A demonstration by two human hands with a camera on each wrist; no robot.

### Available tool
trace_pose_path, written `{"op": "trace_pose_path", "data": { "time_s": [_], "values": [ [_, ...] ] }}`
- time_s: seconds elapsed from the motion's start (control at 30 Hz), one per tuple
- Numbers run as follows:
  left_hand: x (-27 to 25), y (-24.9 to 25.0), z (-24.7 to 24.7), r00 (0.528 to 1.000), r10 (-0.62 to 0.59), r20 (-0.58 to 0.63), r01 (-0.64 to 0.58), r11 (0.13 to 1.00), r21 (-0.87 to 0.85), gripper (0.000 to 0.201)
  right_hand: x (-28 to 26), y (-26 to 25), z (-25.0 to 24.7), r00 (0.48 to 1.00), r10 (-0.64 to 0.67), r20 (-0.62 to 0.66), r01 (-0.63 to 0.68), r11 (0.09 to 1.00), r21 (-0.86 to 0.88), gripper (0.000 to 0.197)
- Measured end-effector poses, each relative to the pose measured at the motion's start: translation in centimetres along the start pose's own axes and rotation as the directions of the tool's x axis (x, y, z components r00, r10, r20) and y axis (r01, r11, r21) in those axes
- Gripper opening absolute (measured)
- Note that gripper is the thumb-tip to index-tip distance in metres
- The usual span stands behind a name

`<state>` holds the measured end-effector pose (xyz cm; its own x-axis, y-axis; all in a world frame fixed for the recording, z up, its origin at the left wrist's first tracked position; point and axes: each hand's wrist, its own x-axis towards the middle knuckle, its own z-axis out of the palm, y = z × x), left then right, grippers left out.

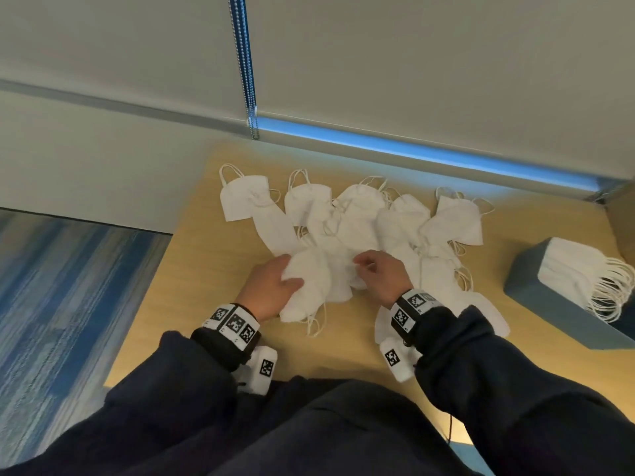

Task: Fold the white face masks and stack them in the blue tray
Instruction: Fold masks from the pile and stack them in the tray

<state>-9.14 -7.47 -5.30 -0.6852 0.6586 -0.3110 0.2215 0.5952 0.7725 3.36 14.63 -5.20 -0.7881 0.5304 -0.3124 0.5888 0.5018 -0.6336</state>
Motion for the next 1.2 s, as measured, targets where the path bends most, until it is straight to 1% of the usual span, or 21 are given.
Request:
{"op": "trace_pose_path", "data": {
  "time_s": [0.07, 0.13, 0.17, 0.23, 0.3, 0.4, 0.43, 0.5, 0.57, 0.63, 0.67, 0.73, 0.8, 0.87, 0.93, 1.0, 1.03, 1.1, 1.13, 1.17, 1.2],
  "values": [
    [0.4, -1.3, -0.8, 0.989, -0.134, -0.069, 0.117, 0.973, -0.199, 0.034, 0.7, 1.1, 0.0, 0.999, 0.021, 0.050, -0.011, 0.983, -0.183, 0.044],
    [0.5, -2.8, -1.2, 0.970, -0.233, -0.072, 0.200, 0.928, -0.314, 0.035, 0.9, 1.4, 0.2, 0.996, 0.020, 0.081, 0.004, 0.958, -0.286, 0.058],
    [0.4, -3.4, -1.2, 0.961, -0.267, -0.065, 0.230, 0.911, -0.344, 0.037, 1.1, 1.3, 0.2, 0.997, 0.014, 0.078, 0.013, 0.944, -0.329, 0.061],
    [0.2, -4.2, -1.2, 0.944, -0.326, -0.060, 0.271, 0.863, -0.427, 0.038, 1.5, 0.8, 0.3, 0.997, -0.018, 0.072, 0.047, 0.901, -0.431, 0.060],
    [0.1, -4.4, -1.4, 0.928, -0.372, -0.027, 0.294, 0.772, -0.563, 0.039, 1.8, 0.3, 0.0, 0.993, -0.066, 0.093, 0.106, 0.833, -0.544, 0.058],
    [-0.2, -4.4, -1.7, 0.916, -0.400, 0.011, 0.298, 0.664, -0.686, 0.042, 1.9, -0.3, 0.3, 0.968, -0.208, 0.142, 0.248, 0.693, -0.677, 0.041],
    [-0.2, -4.4, -1.7, 0.913, -0.407, 0.016, 0.292, 0.627, -0.722, 0.043, 1.8, -0.5, 0.4, 0.955, -0.265, 0.137, 0.285, 0.678, -0.678, 0.036],
    [-0.5, -4.3, -2.0, 0.905, -0.425, 0.013, 0.280, 0.573, -0.770, 0.045, 1.7, -0.6, 0.4, 0.932, -0.342, 0.119, 0.342, 0.721, -0.602, 0.033],
    [-0.8, -4.3, -2.5, 0.901, -0.435, -0.003, 0.261, 0.547, -0.796, 0.043, 1.5, -1.3, -0.3, 0.933, -0.358, 0.043, 0.339, 0.830, -0.443, 0.027],
    [-1.1, -4.3, -3.2, 0.899, -0.436, -0.038, 0.228, 0.542, -0.809, 0.040, 1.1, -2.7, -1.7, 0.938, -0.332, -0.096, 0.306, 0.927, -0.215, 0.020],
    [-1.2, -4.2, -3.6, 0.895, -0.441, -0.063, 0.212, 0.547, -0.810, 0.038, 0.8, -3.4, -2.6, 0.937, -0.308, -0.167, 0.292, 0.950, -0.110, 0.020],
    [-1.5, -3.8, -4.6, 0.889, -0.442, -0.120, 0.174, 0.569, -0.804, 0.037, 0.2, -4.8, -4.4, 0.939, -0.238, -0.250, 0.251, 0.968, 0.024, 0.024],
    [-2.0, -2.9, -5.5, 0.893, -0.413, -0.179, 0.119, 0.601, -0.790, 0.037, -0.4, -5.8, -6.1, 0.947, -0.159, -0.279, 0.203, 0.969, 0.138, 0.025],
    [-2.3, -1.5, -6.3, 0.898, -0.373, -0.235, 0.061, 0.632, -0.772, 0.035, -1.1, -6.4, -7.2, 0.969, -0.034, -0.246, 0.121, 0.930, 0.348, 0.025],
    [-2.6, -0.2, -6.7, 0.904, -0.335, -0.266, 0.019, 0.653, -0.757, 0.035, -2.0, -6.7, -7.6, 0.989, 0.094, -0.117, -0.010, 0.818, 0.575, 0.017],
    [-3.0, 1.3, -6.8, 0.910, -0.287, -0.300, -0.017, 0.696, -0.718, 0.035, -2.9, -6.8, -7.4, 0.988, 0.156, -0.018, -0.104, 0.735, 0.670, 0.012],
    [-3.3, 2.1, -6.9, 0.911, -0.247, -0.331, -0.029, 0.761, -0.648, 0.037, -3.4, -6.9, -7.2, 0.986, 0.169, -0.005, -0.119, 0.713, 0.691, 0.011],
    [-3.9, 3.7, -6.6, 0.924, -0.126, -0.362, -0.039, 0.909, -0.415, 0.042, -4.2, -7.2, -6.5, 0.984, 0.175, -0.013, -0.113, 0.685, 0.720, 0.010],
    [-4.3, 4.6, -6.3, 0.940, -0.054, -0.338, -0.058, 0.948, -0.312, 0.044, -4.5, -7.5, -6.1, 0.986, 0.166, -0.005, -0.109, 0.669, 0.736, 0.011],
    [-4.6, 5.5, -5.7, 0.959, 0.010, -0.283, -0.085, 0.963, -0.254, 0.043, -4.9, -7.9, -5.7, 0.989, 0.145, 0.023, -0.112, 0.645, 0.756, 0.014],
    [-4.8, 6.2, -4.9, 0.975, 0.059, -0.213, -0.112, 0.963, -0.246, 0.039, -5.3, -8.5, -5.2, 0.992, 0.111, 0.068, -0.122, 0.622, 0.773, 0.018]
  ]
}}
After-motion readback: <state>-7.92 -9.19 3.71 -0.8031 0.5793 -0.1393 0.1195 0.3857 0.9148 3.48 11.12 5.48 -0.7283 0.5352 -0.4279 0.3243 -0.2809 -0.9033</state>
